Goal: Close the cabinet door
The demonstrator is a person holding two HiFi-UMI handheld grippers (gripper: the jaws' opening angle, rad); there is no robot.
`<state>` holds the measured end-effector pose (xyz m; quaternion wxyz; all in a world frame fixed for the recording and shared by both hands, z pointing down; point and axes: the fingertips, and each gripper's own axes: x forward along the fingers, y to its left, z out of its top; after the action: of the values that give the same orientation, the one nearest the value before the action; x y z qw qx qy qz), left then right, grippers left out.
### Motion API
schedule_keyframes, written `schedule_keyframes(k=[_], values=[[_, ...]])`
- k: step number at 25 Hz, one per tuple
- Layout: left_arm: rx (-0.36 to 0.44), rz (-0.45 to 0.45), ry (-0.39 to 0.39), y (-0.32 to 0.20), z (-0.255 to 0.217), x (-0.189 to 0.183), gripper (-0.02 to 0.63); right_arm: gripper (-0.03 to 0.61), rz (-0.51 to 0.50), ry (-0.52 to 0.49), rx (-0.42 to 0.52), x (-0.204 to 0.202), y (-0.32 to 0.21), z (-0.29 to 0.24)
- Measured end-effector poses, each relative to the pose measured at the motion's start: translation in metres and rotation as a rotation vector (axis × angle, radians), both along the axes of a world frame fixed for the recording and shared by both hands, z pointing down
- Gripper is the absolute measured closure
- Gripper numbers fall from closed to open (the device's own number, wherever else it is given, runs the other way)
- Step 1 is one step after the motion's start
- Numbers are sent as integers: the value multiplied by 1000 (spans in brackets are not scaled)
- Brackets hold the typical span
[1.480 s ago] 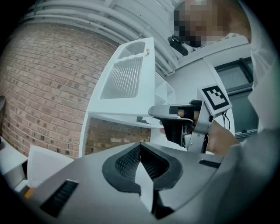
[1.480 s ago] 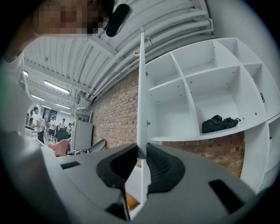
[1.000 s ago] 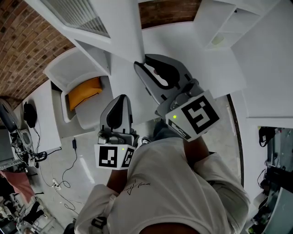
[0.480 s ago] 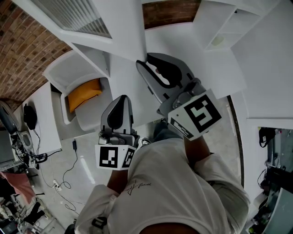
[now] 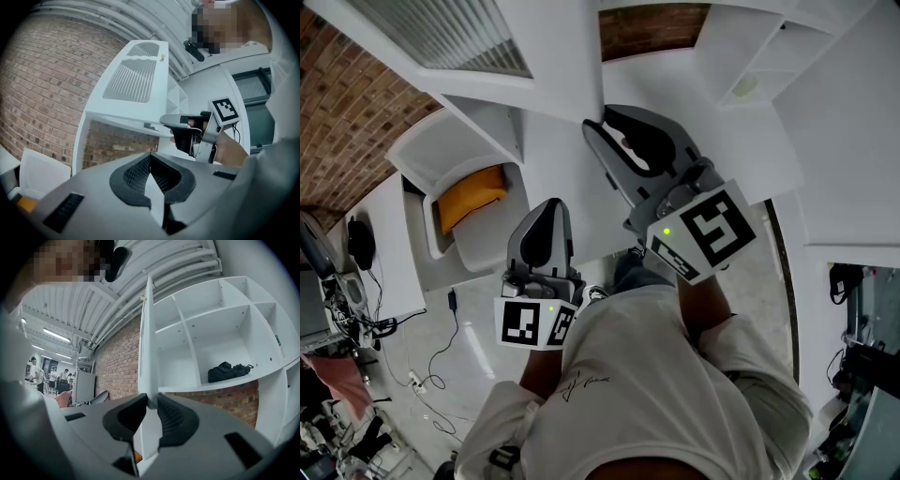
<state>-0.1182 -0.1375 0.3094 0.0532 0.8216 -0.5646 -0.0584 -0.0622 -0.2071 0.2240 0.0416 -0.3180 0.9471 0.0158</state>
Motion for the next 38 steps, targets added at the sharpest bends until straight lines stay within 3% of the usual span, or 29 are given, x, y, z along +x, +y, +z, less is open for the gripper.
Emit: schedule_keyframes(k=[38], values=[[-25, -6, 5, -33, 6, 8, 597, 494, -26, -18, -11, 15, -50, 0]])
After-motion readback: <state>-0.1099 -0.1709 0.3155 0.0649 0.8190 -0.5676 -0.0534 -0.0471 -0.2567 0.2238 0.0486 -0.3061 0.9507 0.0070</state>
